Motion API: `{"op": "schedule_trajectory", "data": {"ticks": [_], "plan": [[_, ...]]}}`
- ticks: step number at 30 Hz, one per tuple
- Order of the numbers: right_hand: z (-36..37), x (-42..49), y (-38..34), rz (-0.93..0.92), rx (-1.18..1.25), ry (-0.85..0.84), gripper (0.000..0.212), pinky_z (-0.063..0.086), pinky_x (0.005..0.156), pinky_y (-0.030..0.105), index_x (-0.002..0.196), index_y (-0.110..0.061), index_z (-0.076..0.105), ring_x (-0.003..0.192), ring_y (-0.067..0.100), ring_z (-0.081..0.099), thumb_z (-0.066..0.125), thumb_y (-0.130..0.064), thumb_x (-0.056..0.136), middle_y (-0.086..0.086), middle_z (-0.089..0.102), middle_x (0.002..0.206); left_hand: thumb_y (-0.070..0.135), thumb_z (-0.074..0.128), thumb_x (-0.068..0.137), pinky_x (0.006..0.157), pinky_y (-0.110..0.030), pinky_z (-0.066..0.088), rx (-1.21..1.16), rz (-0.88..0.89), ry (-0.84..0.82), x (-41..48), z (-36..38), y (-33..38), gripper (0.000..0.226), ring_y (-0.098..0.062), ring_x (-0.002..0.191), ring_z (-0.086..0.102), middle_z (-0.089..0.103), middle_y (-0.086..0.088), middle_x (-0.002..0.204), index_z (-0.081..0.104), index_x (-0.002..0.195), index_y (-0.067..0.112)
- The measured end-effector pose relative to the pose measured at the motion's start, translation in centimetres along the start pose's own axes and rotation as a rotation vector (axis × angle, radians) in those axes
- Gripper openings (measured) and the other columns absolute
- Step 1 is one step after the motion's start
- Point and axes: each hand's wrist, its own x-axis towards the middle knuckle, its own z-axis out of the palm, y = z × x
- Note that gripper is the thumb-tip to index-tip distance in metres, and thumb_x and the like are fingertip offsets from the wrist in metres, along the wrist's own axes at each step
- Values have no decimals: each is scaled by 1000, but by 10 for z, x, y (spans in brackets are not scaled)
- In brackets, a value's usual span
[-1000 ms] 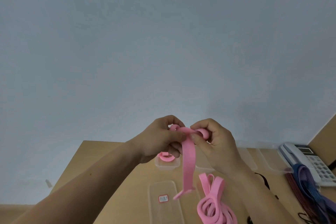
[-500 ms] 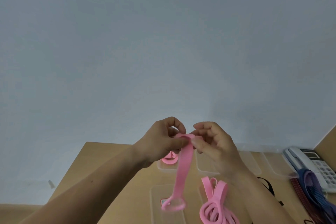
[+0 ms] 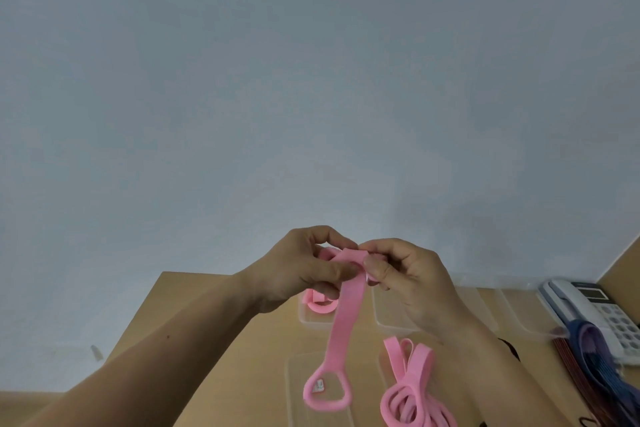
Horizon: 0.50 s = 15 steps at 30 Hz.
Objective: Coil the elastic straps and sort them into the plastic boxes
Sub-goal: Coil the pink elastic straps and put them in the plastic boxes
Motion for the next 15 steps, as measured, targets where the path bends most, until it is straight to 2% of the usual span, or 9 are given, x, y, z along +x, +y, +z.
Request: {"op": "schedule_trajectory", "data": {"ticks": [3,7,10,12,15], "plan": [[0,-2,3,-59,-78,36,19,53,75,19,99,-21,73,78,5,62,67,-6,90,-14,67,78,5,76,78,86,-55,57,-122,-37,-55,1,1,-2,32,-52,96,66,70,-30,103,64,107,0],[0,-2,6,-148,-231,79,28,46,69,14,96,-33,69,72,1,56,71,-6,87,-20,62,82,2,72,81,80,-45,60,-238,-77,-84,4,5,-3,24,-37,91,69,70,-26,100,65,104,1],[0,-3,7,-186,-273,80,31,48,67,21,94,-38,68,76,5,59,71,-9,85,-19,63,87,11,71,85,70,-34,57,-256,-76,-74,5,9,0,18,-31,84,71,71,-21,96,65,100,3],[0,-3,8,-175,-259,77,28,49,70,28,93,-38,67,81,8,61,70,-12,82,-16,64,89,8,72,86,72,-36,58,-240,-73,-18,6,10,-2,18,-32,85,71,71,-24,97,65,101,0],[2,-4,10,-114,-167,53,25,51,73,35,92,-34,68,89,13,62,69,-13,77,-15,64,93,1,74,84,84,-48,59,-204,-43,52,6,10,-8,20,-36,88,71,70,-29,100,64,101,-4]]}}
